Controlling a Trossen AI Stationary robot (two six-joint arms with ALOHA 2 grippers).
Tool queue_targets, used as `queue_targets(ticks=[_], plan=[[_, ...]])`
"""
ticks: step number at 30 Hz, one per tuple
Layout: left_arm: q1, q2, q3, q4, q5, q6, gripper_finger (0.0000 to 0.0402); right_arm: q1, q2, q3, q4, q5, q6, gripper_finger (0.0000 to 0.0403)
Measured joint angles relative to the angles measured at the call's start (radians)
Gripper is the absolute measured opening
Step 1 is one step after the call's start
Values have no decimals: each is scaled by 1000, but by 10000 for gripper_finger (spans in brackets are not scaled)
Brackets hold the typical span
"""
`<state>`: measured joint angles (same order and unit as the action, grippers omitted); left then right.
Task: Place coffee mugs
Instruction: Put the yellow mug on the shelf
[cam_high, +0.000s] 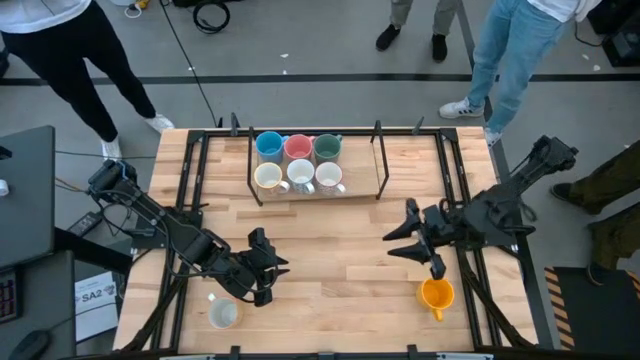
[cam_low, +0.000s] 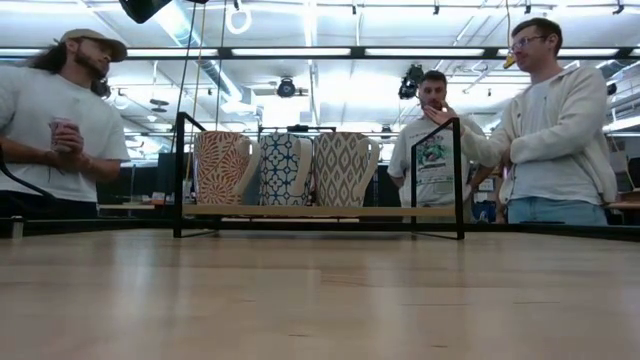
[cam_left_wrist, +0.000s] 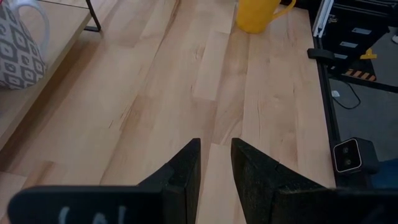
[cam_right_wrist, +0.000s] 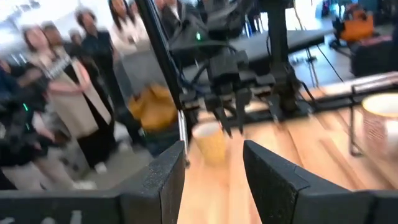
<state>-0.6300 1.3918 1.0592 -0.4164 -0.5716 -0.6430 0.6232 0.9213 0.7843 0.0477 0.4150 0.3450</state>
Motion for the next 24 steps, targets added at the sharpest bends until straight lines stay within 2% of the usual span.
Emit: queue_targets(ticks=[6,11,14,18,24], plan=[[0,0,0,1,0,0,96,74,52,295,-576,52,145,168],[0,0,0,1,0,0,96,112,141,435,-892,47,404,168],[0,0,0,1,0,0,96,126,186,448,-1006,-28,561,168],[0,0,0,1,0,1,96,139,250,448,-1165,-181,735,168],[0,0,0,1,0,1,96,171,344,447,-1352,-320,811,168]])
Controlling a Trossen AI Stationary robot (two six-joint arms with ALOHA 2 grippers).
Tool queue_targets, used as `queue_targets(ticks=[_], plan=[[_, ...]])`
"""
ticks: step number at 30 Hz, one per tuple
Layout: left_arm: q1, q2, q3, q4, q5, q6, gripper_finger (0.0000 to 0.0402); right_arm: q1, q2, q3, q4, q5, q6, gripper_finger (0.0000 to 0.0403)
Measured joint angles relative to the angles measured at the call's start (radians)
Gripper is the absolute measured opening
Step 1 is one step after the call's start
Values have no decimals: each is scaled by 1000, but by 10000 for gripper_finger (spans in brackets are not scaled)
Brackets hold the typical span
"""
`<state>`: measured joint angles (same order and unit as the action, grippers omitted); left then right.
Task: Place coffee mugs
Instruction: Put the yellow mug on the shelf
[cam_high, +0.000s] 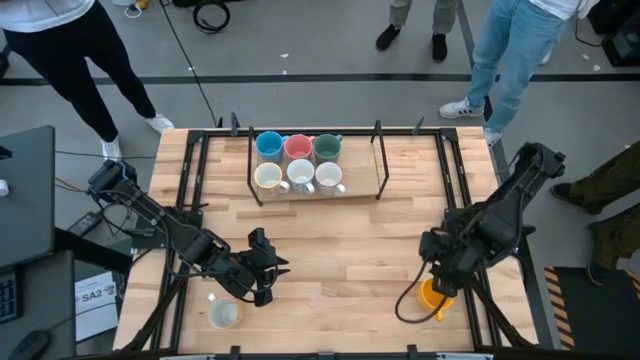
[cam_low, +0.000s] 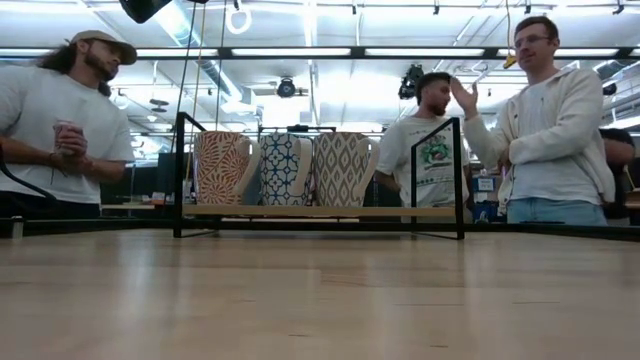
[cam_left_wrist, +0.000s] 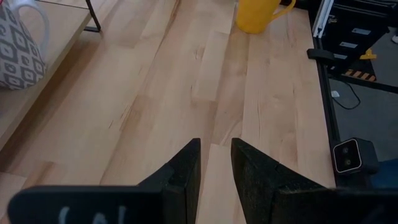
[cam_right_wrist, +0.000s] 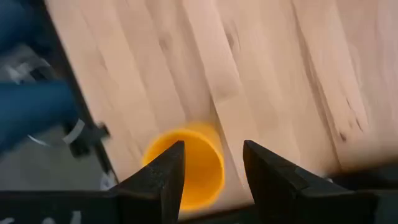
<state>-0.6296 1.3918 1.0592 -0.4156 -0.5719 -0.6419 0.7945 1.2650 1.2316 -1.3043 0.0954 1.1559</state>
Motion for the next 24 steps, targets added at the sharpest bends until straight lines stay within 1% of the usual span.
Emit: queue_targets(ticks=[3,11,18,22,24], plan=[[0,0,0,0,0,0,96,29,45,0,-5,-38,-4,168],[0,0,0,0,0,1,96,88,174,-1,-13,-41,-8,169],[0,0,0,0,-1,1,96,83,253,-1,-19,-43,-102,169],[0,0,0,0,-1,1,96,66,261,-21,-22,-44,-138,169],[0,0,0,0,-2,1,96,59,261,-47,-18,-65,-142,169]])
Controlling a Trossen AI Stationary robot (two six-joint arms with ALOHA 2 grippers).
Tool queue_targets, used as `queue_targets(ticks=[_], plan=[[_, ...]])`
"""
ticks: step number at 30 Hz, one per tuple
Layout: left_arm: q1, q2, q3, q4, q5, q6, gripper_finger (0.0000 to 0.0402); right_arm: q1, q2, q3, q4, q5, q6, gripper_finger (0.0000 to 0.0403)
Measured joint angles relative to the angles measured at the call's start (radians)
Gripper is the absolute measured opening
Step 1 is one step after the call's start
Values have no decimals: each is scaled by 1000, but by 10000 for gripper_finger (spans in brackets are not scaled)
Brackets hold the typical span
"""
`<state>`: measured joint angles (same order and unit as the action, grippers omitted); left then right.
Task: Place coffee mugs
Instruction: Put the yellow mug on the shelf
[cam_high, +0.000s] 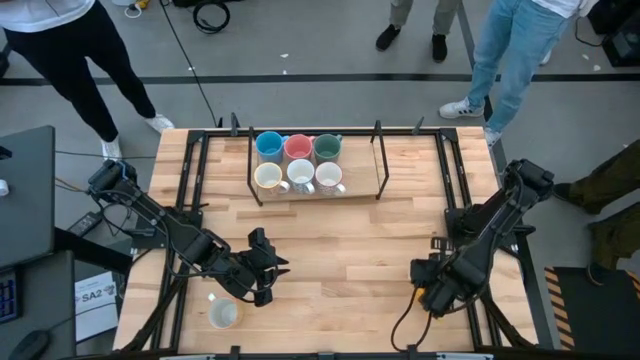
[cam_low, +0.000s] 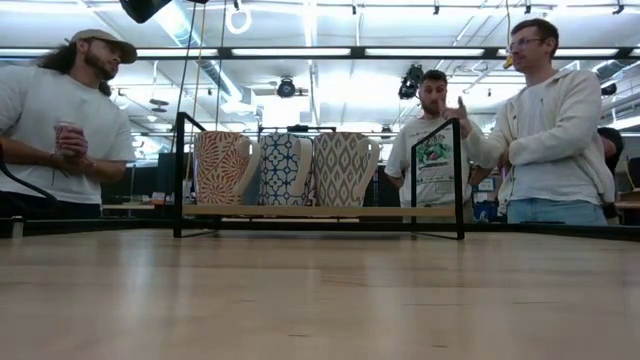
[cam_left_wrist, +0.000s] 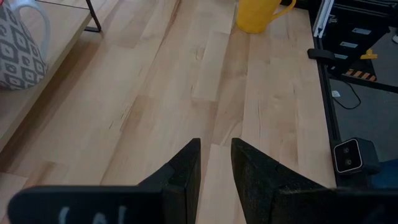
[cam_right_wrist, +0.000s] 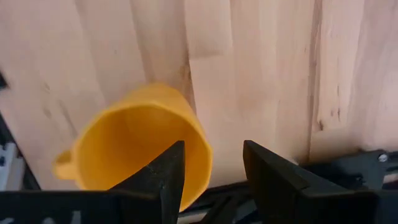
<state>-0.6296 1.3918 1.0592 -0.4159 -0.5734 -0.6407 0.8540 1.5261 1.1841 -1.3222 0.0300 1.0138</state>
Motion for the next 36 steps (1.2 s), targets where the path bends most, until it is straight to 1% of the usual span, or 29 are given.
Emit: queue_targets(ticks=[4,9,16,20,24,27,29,36], plan=[[0,0,0,0,0,0,96,-7,0,-45,16,-77,-22,169],[0,0,0,0,0,0,96,-7,0,-83,66,-86,-22,169],[0,0,0,0,0,0,96,-29,-1,-121,78,-110,-22,168],[0,0,0,0,0,0,96,-39,-1,-157,122,-115,-27,168],[0,0,0,0,0,0,96,-46,-1,-175,146,-116,-48,160],[0,0,0,0,0,0,96,-51,-1,-188,152,-122,-49,141],[0,0,0,0,0,0,96,-55,-1,-193,156,-135,-48,122],[0,0,0,0,-2,0,96,-76,-5,-194,176,-143,-104,28]])
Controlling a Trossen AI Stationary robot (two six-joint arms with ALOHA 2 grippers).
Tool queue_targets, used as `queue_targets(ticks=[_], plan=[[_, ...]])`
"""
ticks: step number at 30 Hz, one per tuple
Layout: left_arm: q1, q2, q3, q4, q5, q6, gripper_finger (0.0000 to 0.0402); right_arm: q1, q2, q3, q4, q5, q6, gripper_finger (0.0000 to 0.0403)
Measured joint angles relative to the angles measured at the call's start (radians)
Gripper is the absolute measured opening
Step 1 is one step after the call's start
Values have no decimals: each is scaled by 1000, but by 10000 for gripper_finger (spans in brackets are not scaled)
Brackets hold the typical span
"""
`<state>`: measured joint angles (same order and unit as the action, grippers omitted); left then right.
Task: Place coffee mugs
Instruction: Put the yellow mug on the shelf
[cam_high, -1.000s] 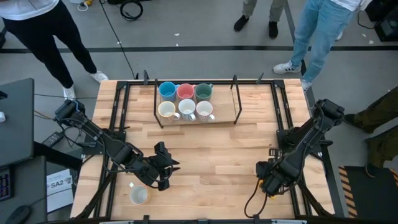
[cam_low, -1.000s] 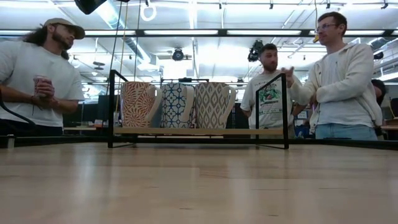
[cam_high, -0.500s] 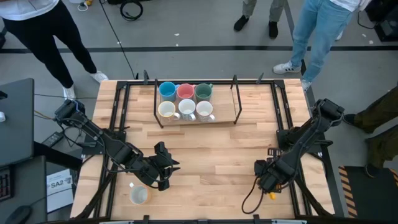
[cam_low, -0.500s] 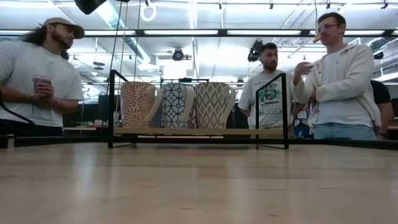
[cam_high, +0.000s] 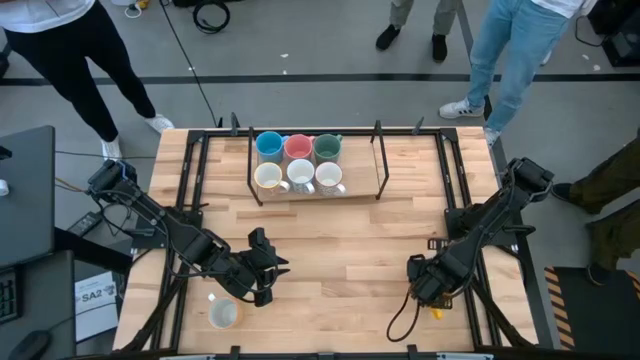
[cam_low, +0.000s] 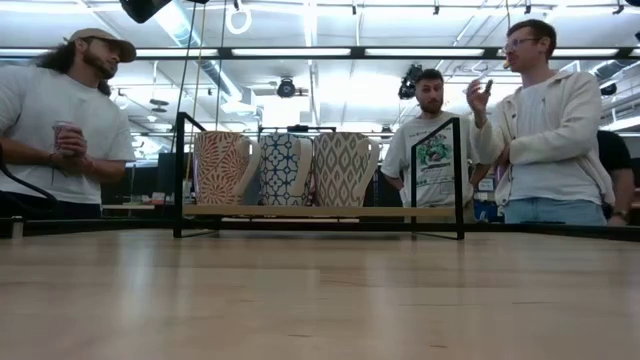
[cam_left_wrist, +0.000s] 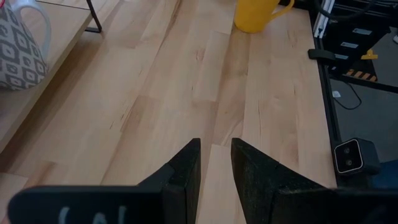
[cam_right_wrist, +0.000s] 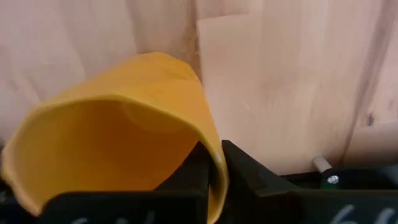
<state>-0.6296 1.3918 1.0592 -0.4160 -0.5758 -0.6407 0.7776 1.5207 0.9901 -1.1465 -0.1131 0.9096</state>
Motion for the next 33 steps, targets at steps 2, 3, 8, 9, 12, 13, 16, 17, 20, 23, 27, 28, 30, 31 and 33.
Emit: queue_targets(ticks=[2,3,8,9,12,13,16,17,20,23,27,28,30,31,33], plan=[[0,0,0,0,0,0,96,-13,0,1,14,-1,-32,27],[0,0,0,0,0,0,96,-21,1,1,19,-1,-48,27],[0,0,0,0,0,0,96,-79,5,24,30,21,-167,37],[0,0,0,0,0,0,96,-96,5,33,32,35,-199,37],[0,0,0,0,0,0,96,-151,5,65,54,81,-318,33],[0,0,0,0,0,0,96,-172,5,77,63,95,-367,30],[0,0,0,0,0,0,96,-240,5,110,110,134,-534,28],[0,0,0,0,0,0,96,-264,5,122,132,141,-593,28],[0,0,0,0,0,0,96,-336,7,152,196,154,-786,30],[0,0,0,0,0,0,96,-402,32,195,209,156,-976,31],[0,0,0,0,0,0,96,-474,100,260,201,157,-1212,30],[0,0,0,0,0,0,96,-487,123,279,194,156,-1267,30],[0,0,0,1,0,0,96,-508,174,321,176,158,-1377,32],[0,0,0,2,0,-1,96,-516,201,346,159,161,-1425,32],[0,0,0,2,0,-1,96,-529,257,401,111,166,-1514,32]])
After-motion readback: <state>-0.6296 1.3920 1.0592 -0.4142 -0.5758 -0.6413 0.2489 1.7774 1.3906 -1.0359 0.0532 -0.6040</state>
